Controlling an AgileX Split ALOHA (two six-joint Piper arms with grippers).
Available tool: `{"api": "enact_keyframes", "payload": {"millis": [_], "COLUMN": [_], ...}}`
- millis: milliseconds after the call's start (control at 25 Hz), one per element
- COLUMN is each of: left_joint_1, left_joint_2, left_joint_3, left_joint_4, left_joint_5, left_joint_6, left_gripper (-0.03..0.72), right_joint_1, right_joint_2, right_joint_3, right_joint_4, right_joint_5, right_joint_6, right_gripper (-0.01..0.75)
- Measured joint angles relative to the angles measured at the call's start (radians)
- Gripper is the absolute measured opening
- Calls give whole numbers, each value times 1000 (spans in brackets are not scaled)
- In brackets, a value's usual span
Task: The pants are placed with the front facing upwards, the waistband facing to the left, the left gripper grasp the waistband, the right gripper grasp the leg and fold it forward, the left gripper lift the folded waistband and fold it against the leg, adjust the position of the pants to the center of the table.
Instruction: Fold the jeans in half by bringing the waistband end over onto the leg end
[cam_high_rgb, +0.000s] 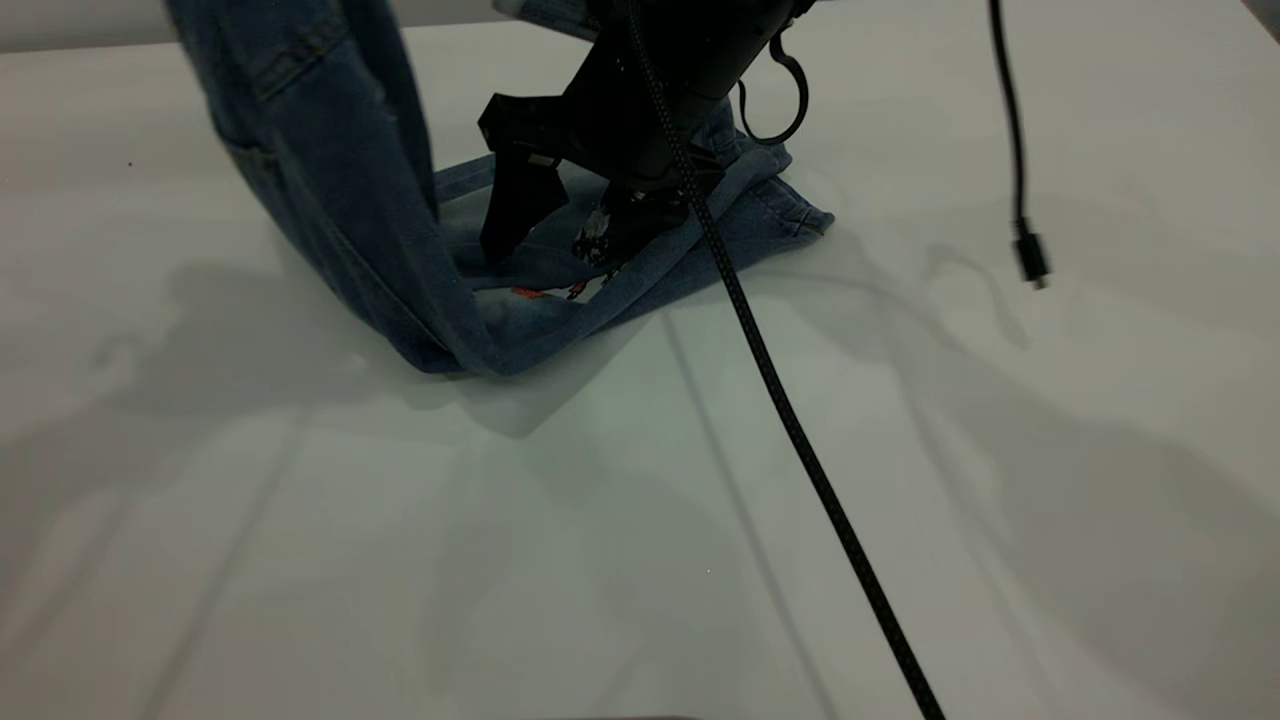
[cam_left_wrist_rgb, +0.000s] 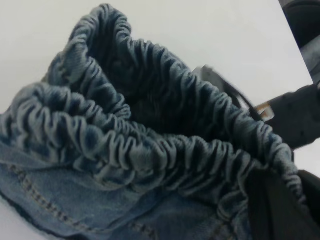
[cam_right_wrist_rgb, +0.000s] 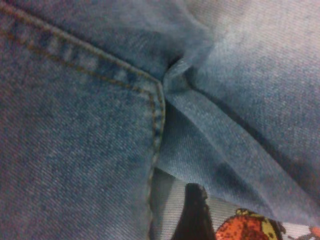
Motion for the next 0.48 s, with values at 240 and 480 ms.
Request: {"api": "enact_keyframes", "payload": {"millis": [240,480], "left_joint_1": [-86,-103], "left_joint_2": [4,40], "left_joint_3": [-60,-81], "left_joint_4": [-9,-19], "left_joint_5": [-47,-51], "left_joint_6": [0,0], "left_gripper": [55,55], "right_joint_1": [-42,-146], "right_joint_2": [-43,-157], "right_joint_3": [0,0], "right_joint_4": [-21,-53], "right_joint_5": [7,3], "right_joint_6": [-2,-5], "right_gripper": [491,491]}}
